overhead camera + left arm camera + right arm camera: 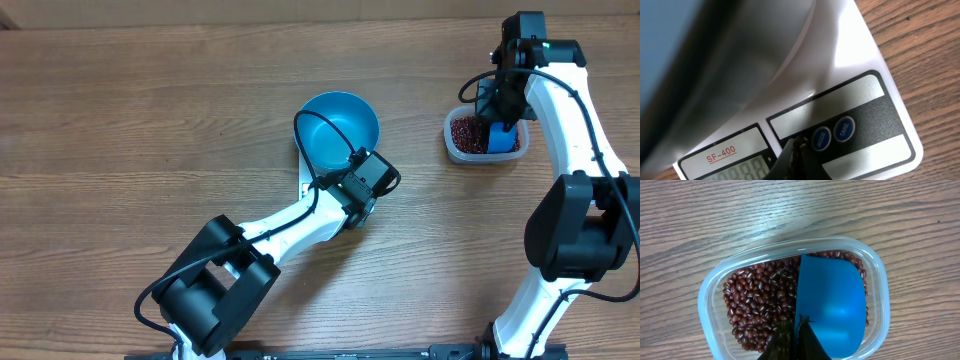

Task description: Scoop item into bowl and weigh 150g on scale

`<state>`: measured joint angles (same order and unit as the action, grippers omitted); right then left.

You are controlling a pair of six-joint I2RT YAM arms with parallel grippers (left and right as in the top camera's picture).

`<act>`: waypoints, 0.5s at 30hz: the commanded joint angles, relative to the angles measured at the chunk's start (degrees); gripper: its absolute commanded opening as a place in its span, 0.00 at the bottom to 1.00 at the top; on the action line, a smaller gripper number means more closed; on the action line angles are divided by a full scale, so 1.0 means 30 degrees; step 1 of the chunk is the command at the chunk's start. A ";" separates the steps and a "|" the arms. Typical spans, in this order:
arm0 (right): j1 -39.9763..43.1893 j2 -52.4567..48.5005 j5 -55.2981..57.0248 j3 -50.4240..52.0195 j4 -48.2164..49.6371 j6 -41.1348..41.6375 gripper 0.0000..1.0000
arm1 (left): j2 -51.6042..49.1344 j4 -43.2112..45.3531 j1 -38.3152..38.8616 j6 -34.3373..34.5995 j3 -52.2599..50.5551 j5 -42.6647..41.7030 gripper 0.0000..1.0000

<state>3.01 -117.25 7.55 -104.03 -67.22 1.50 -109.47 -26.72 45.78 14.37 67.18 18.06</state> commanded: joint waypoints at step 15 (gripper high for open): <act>0.0452 -0.0903 0.0379 0.0612 0.0240 0.0000 0.04 | 0.4524 -0.2178 -0.0109 0.1486 -0.0138 -0.1166 0.04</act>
<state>3.01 -117.25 7.55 -104.03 -67.09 1.50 -96.36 -30.81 45.78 15.53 67.02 17.28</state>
